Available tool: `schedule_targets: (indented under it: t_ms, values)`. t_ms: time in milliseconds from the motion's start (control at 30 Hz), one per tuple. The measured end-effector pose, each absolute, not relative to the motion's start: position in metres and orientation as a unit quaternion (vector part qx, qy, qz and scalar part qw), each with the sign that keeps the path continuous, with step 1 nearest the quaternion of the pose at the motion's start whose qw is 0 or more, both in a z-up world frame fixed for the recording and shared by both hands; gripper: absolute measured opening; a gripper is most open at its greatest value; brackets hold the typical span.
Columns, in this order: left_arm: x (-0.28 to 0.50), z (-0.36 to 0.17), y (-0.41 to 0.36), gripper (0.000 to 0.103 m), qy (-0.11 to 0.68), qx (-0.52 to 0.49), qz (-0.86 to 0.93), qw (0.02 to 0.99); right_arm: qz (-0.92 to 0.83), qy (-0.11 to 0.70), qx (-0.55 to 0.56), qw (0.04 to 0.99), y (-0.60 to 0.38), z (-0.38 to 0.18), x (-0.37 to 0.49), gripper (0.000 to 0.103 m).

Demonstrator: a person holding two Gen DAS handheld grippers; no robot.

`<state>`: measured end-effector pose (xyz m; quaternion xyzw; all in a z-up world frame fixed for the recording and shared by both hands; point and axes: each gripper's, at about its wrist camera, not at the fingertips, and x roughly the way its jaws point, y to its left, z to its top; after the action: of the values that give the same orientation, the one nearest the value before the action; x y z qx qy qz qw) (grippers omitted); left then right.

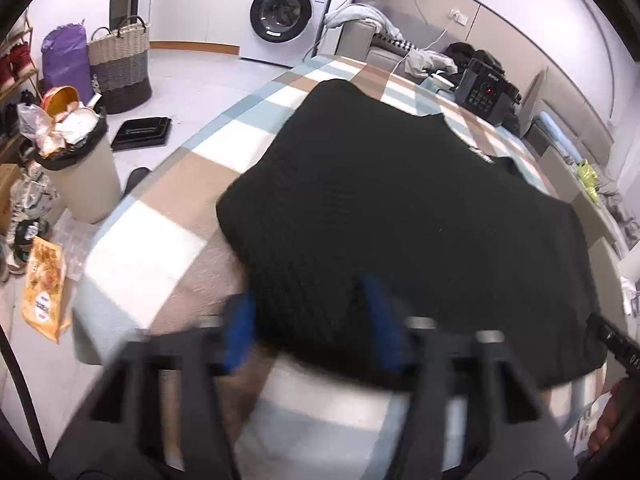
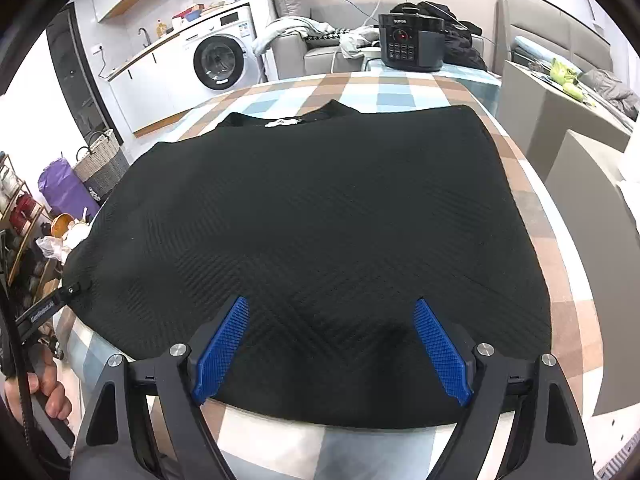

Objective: Fold small clothes
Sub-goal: 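Grasp the shirt side with the left tool and fold it over the middle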

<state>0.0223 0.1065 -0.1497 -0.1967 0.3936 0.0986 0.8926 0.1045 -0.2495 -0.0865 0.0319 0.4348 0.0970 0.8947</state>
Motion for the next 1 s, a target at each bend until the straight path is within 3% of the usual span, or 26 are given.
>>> schedule_targets:
  t_ms: [100, 367, 533, 800, 1000]
  values:
    - [0.021, -0.145, 0.110, 0.017, 0.367, -0.225, 0.090, 0.898, 0.093, 0.434, 0.033, 0.896, -0.253, -0.085, 0.104, 0.087]
    - [0.013, -0.134, 0.123, 0.016, 0.351, -0.220, 0.107, 0.904, 0.091, 0.450, 0.039, 0.887, -0.255, -0.096, 0.113, 0.087]
    - [0.019, -0.099, 0.099, 0.016, 0.322, -0.165, 0.083, 0.929, 0.096, 0.448, 0.037, 0.888, -0.254, -0.096, 0.113, 0.087]
    - [0.067, -0.036, -0.002, 0.015, 0.264, -0.077, -0.077, 0.958, 0.062, 0.433, 0.057, 0.897, -0.282, -0.087, 0.101, 0.087]
    - [0.075, -0.060, -0.085, 0.019, 0.323, -0.056, -0.232, 0.916, 0.010, 0.429, 0.092, 0.899, -0.321, -0.085, 0.089, 0.087]
